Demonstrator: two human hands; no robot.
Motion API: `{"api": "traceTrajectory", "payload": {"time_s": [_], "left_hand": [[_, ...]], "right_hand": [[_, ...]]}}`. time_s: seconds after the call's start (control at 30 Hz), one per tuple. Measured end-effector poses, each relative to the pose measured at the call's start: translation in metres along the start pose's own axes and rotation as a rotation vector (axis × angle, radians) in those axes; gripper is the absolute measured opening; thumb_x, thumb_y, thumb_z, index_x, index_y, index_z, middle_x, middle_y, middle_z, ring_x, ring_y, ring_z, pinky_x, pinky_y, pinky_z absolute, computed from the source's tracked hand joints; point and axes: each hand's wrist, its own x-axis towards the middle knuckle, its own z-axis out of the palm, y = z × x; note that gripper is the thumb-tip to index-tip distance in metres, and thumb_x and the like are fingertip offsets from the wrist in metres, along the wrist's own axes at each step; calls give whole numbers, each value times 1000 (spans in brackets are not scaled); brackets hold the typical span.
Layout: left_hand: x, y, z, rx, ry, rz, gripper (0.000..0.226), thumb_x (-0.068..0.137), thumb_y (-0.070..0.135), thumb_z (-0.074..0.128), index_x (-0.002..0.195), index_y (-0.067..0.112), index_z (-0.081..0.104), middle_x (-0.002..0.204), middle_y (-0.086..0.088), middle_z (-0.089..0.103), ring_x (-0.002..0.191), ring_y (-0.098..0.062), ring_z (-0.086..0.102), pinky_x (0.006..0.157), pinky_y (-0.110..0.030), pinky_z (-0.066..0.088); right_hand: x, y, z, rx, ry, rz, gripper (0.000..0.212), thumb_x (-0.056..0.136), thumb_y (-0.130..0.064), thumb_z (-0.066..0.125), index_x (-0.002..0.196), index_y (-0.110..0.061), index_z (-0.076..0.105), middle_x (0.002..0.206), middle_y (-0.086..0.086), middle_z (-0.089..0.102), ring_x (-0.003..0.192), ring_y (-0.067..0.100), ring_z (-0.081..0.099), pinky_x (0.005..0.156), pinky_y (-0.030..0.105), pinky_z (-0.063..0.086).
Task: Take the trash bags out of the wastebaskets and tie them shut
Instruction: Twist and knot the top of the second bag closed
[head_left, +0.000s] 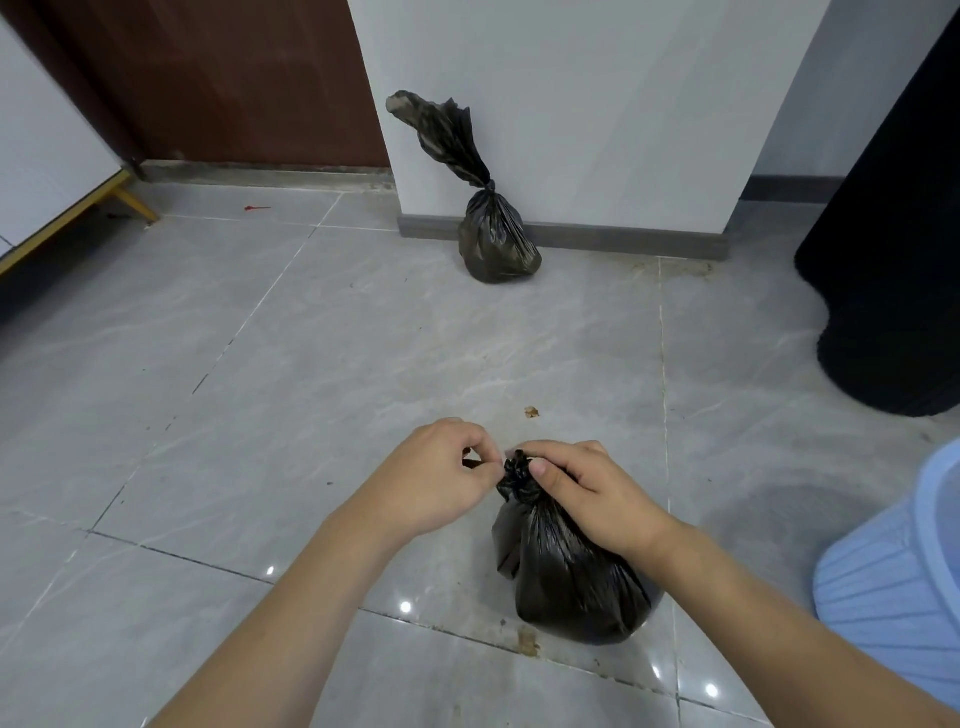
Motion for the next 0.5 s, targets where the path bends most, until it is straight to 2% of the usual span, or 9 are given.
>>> {"api": "traceTrajectory", "payload": {"time_s": [0.03, 0.1, 0.2, 0.27, 0.33, 0.4, 0.47, 0.5], "left_hand": [[1, -1, 2, 11, 13, 18, 11, 92, 27, 59, 85, 27, 68, 99, 13, 59, 92, -8, 57, 76, -21, 45], [4, -4, 4, 53, 6, 65, 15, 96, 22, 52, 86, 24, 63, 96, 12, 53, 88, -8, 52, 71, -17, 38], [7, -9, 3, 153, 40, 127, 16, 100, 18, 45, 90, 25, 55, 92, 12, 46, 100, -13, 45, 88, -25, 38], [8, -10, -1, 181, 107, 153, 18, 100, 15, 43, 89, 24, 53, 90, 11, 44, 101, -16, 45, 93, -31, 38], [10, -10, -4, 183, 144, 188, 19, 100, 13, 42, 88, 24, 53, 89, 10, 44, 99, -17, 45, 92, -32, 38], [12, -9, -4, 183, 120, 213, 19, 100, 13, 42, 88, 23, 53, 88, 11, 42, 98, -16, 45, 89, -31, 39], [12, -9, 0, 181, 104, 212, 18, 101, 14, 40, 89, 24, 51, 88, 12, 40, 99, -15, 43, 87, -29, 37], [12, -9, 3, 184, 111, 211, 17, 101, 14, 40, 90, 24, 49, 89, 11, 39, 98, -15, 42, 85, -27, 36]], "right_hand": [[1, 0, 0, -1, 3, -11, 31, 93, -57, 37, 110, -48, 62, 92, -23, 70, 95, 14, 60, 101, 37, 38], [2, 0, 0, 24, 5, -6, 28, 92, -48, 44, 101, -37, 68, 77, -21, 68, 81, 6, 59, 95, 35, 40], [2, -1, -2, 24, -45, -14, 21, 91, -33, 49, 76, -31, 64, 55, -15, 52, 60, 6, 46, 79, 25, 35], [1, 0, -1, -59, -94, -7, 21, 88, -32, 48, 68, -27, 55, 55, -9, 46, 64, 9, 44, 80, 25, 32], [2, 5, -2, 7, -97, 32, 26, 85, -37, 48, 64, -22, 50, 57, -8, 44, 66, 11, 42, 74, 27, 33], [3, 5, -3, 165, -72, 70, 29, 83, -46, 48, 71, -21, 58, 61, 2, 50, 69, 13, 46, 70, 30, 38], [3, 2, -4, 228, -61, 53, 32, 87, -55, 47, 93, -30, 67, 70, 9, 57, 74, 11, 50, 74, 24, 40], [3, 1, -4, 230, -50, 27, 30, 90, -55, 48, 97, -33, 68, 68, 10, 55, 70, 9, 48, 70, 21, 39]]}}
